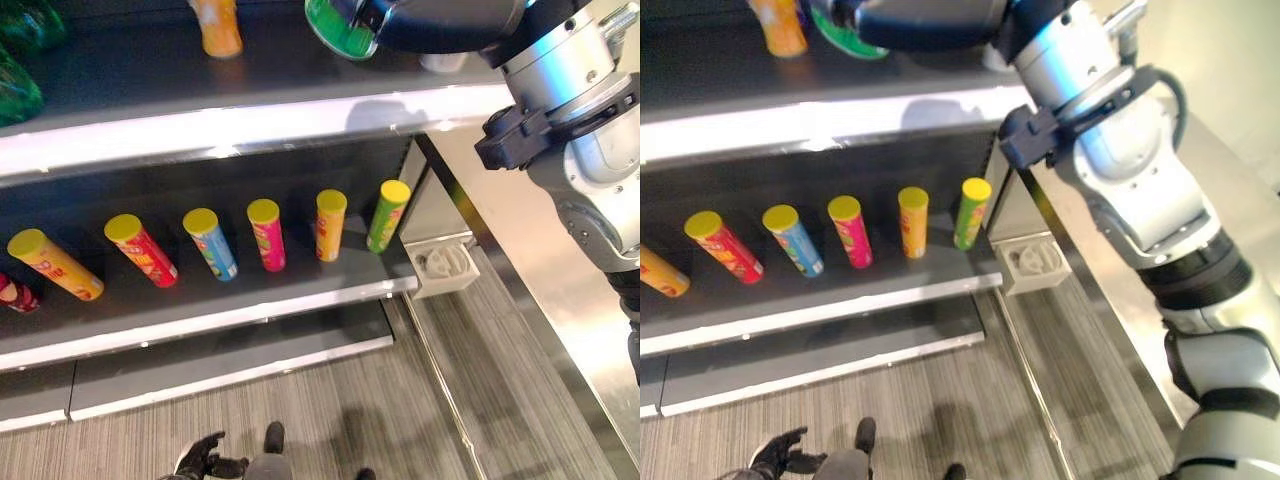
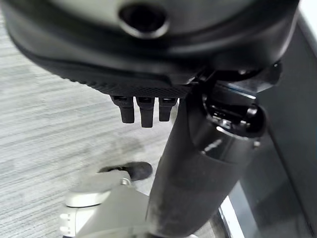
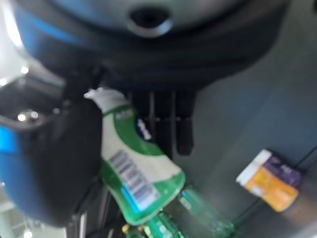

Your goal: Put the goods on the table back onto the shelves and tidy them up.

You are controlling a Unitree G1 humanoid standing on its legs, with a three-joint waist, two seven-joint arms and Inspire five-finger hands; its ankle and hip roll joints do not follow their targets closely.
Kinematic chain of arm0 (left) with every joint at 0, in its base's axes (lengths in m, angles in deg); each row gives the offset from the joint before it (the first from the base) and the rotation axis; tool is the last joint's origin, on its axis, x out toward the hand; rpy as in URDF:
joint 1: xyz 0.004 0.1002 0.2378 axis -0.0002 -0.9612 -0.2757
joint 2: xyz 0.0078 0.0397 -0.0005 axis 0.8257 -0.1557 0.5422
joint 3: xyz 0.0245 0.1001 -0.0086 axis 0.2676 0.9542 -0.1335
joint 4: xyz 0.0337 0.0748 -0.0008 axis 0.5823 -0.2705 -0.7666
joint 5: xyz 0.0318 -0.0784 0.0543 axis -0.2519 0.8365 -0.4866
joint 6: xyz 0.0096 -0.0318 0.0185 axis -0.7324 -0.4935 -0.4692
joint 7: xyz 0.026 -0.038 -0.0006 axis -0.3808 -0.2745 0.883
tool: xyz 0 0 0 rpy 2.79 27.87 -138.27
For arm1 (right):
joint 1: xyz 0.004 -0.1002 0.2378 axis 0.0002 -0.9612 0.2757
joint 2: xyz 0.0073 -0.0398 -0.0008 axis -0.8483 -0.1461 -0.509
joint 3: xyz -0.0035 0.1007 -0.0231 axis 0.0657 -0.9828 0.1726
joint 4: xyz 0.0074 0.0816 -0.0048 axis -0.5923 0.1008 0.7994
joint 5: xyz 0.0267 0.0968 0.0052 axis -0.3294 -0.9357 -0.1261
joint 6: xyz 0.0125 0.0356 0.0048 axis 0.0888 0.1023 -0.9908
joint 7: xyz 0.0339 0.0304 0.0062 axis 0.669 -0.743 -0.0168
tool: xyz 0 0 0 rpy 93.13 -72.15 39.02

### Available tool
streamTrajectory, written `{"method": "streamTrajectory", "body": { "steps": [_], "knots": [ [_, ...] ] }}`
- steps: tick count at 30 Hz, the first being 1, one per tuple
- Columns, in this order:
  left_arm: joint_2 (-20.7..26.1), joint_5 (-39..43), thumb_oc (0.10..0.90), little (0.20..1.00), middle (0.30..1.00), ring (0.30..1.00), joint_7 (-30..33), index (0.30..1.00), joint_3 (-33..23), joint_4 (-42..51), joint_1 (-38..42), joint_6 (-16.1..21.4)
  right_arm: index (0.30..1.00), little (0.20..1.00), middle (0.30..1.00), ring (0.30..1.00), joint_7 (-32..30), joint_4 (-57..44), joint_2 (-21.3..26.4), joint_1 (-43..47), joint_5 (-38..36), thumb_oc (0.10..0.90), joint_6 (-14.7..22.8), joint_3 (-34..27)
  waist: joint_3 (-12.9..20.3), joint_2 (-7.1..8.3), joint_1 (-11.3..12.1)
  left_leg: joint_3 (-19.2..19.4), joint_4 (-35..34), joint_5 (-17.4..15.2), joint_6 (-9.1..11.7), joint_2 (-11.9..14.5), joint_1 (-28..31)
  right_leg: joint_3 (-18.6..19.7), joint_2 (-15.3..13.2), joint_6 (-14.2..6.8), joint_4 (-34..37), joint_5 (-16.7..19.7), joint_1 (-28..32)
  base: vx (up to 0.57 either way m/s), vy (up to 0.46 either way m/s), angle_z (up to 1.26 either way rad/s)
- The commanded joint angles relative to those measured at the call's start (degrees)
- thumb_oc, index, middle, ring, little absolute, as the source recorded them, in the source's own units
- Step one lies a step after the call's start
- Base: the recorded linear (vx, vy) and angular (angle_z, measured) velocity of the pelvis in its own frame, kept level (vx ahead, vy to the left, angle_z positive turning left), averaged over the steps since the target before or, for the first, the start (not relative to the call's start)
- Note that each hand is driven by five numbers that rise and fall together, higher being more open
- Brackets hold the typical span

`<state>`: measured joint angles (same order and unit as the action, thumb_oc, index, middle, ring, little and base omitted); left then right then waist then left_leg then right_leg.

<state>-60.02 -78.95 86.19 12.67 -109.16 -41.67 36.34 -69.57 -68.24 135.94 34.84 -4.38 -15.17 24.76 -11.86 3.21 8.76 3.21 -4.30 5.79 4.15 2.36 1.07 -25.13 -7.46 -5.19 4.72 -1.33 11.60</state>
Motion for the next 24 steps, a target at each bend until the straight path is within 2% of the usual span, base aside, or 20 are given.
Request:
{"method": "streamTrajectory", "body": {
  "steps": [1,8,12,24],
  "knots": [
    [1.6,1.0,0.800,0.900,0.900,0.900,0.5,0.900,2.6,-1.8,-0.9,0.9,0.300,0.300,0.300,0.300,-1.4,3.5,-3.6,5.5,-1.9,0.400,2.9,0.3,7.3,-2.09,2.2,0.4,0.3,-2.9,5.1,6.7,3.9,-1.6,0.7,-0.7,-0.2,0.5,-4.6,0.07,0.133,0.33],
    [1.5,2.7,0.800,0.900,0.900,0.900,1.0,0.900,3.6,-1.6,-0.2,1.4,0.300,0.300,0.300,0.300,-2.9,9.7,-8.0,8.4,2.0,0.400,1.0,2.9,7.9,-2.55,4.4,-2.4,-0.7,-4.0,3.9,3.6,2.8,-4.2,-2.2,-2.2,-0.9,1.9,-4.4,0.03,0.106,0.23],
    [1.6,3.3,0.800,0.900,0.900,0.900,1.2,0.900,3.7,-2.0,-0.2,1.4,0.300,0.300,0.300,0.300,-3.4,11.8,-8.7,8.3,3.7,0.400,0.2,3.0,7.9,-2.43,5.3,-3.3,-0.7,-4.4,3.3,2.3,2.1,-4.9,-3.4,-2.9,-1.5,2.4,-4.7,0.03,0.092,0.10],
    [2.8,3.4,0.800,0.900,0.900,0.900,1.5,0.900,4.8,-1.8,0.4,1.7,0.300,0.300,0.300,0.300,-5.2,25.6,-11.7,11.2,12.5,0.400,-3.2,6.1,7.5,-0.78,7.2,-4.7,-0.7,-4.8,2.1,0.6,0.6,-6.0,-5.1,-4.4,-1.6,3.9,-5.0,0.02,0.038,0.03]
  ]
}}
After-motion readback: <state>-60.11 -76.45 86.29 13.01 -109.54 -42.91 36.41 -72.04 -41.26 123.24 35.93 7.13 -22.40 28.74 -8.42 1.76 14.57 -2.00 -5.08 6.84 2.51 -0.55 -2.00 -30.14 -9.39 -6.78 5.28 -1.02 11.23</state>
